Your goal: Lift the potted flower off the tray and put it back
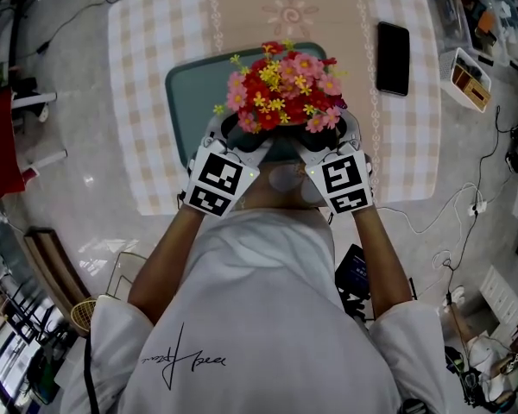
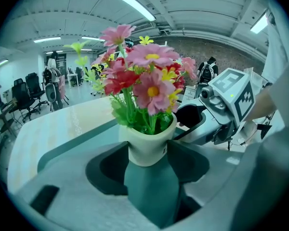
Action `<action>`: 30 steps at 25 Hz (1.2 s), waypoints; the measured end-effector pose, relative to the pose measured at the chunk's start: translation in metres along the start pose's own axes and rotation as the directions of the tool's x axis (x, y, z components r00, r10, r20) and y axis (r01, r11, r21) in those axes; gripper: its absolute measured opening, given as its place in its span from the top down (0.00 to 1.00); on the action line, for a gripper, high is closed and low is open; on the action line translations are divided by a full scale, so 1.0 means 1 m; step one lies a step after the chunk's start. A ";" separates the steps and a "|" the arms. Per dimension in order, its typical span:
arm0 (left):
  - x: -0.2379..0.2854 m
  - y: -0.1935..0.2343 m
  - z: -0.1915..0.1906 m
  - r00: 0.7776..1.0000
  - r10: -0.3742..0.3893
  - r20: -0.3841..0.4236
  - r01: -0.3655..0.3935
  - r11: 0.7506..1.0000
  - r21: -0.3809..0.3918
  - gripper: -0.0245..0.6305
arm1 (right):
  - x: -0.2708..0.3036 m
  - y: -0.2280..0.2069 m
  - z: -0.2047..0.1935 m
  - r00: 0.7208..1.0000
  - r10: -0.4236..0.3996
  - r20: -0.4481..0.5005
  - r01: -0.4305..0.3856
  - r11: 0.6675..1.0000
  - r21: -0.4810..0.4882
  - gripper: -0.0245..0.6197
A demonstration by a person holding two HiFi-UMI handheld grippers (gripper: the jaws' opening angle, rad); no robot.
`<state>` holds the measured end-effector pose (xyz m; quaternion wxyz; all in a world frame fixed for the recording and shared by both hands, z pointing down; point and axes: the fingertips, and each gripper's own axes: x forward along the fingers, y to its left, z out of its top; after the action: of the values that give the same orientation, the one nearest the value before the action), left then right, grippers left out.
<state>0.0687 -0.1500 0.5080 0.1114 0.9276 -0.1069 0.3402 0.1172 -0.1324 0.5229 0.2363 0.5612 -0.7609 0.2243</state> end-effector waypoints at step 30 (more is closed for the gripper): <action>-0.030 -0.007 0.001 0.995 0.042 0.090 -0.023 0.979 -0.202 0.72 | -0.034 0.009 0.007 1.000 -0.017 -0.009 0.016 0.994 -0.105 0.60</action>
<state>0.0494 -0.1400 0.4866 0.1938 0.9248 -0.1609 0.2852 0.1168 -0.1091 0.4959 0.2711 0.5530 -0.7659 0.1849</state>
